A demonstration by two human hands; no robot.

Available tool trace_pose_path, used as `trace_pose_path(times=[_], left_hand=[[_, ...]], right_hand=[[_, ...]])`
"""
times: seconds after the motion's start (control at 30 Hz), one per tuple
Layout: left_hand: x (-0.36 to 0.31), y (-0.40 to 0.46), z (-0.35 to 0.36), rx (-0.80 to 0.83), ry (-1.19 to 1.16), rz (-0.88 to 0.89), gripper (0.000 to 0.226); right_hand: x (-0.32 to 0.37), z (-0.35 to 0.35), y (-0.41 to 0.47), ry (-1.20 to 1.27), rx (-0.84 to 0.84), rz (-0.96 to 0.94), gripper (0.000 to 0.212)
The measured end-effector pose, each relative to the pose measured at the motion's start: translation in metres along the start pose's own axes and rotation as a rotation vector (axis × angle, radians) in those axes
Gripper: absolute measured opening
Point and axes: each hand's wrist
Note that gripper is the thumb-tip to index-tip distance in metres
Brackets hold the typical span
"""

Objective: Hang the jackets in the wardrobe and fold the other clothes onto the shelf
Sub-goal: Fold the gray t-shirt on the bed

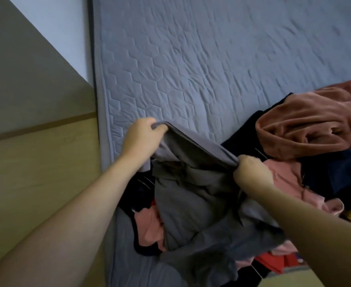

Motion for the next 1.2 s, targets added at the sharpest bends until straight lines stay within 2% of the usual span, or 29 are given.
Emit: trace_pose_path(times=[0.1,0.23,0.4,0.6,0.67,0.73,0.83,0.9,0.97,1.03,1.13,1.2], left_hand=[[-0.009,0.026,-0.040,-0.146,-0.141,-0.088,0.033],[-0.037,0.058,-0.085,-0.214,-0.440,-0.230,0.029],[-0.107,0.093,-0.197,-0.520,-0.351,-0.187,0.035],[-0.178,0.092,-0.327,-0.801,-0.461,-0.116,0.030],[-0.190,0.079,-0.358,-0.913,-0.418,-0.025,0.019],[-0.187,0.055,-0.374,-0.995,-0.257,0.099,0.012],[-0.153,0.008,-0.356,-0.975,0.031,0.265,0.015],[-0.115,-0.028,-0.315,-0.894,0.178,0.346,0.020],[-0.074,-0.071,-0.252,-0.665,0.287,0.402,0.027],[-0.034,-0.118,-0.178,-0.282,0.351,0.390,0.032],[0.027,-0.184,-0.078,0.447,0.502,0.162,0.028],[0.056,-0.230,-0.032,0.810,0.447,0.040,0.030]], right_hand=[[0.019,-0.063,0.026,0.146,-0.108,0.073,0.023],[0.066,-0.146,0.040,0.256,-0.227,-0.015,0.014],[0.136,-0.255,0.018,0.366,-0.421,-0.168,0.021],[0.196,-0.378,-0.036,0.347,-0.722,-0.392,0.027],[0.201,-0.404,-0.054,0.305,-0.856,-0.472,0.025],[0.197,-0.413,-0.066,0.215,-0.942,-0.553,0.023],[0.175,-0.388,-0.071,0.102,-0.889,-0.651,0.020],[0.152,-0.346,-0.069,-0.044,-0.695,-0.664,0.018],[0.124,-0.283,-0.067,-0.305,-0.390,-0.609,0.026],[0.092,-0.212,-0.069,-0.539,-0.069,-0.564,0.033],[0.043,-0.105,-0.086,-0.704,0.352,-0.493,0.034],[0.014,-0.045,-0.107,-0.769,0.637,-0.434,0.041]])
Point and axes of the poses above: each hand's wrist, its own y-axis towards the middle knuckle, its own z-axis out of the palm, x = y × z, and after that the axes turned 1 degree about -x, right-handed
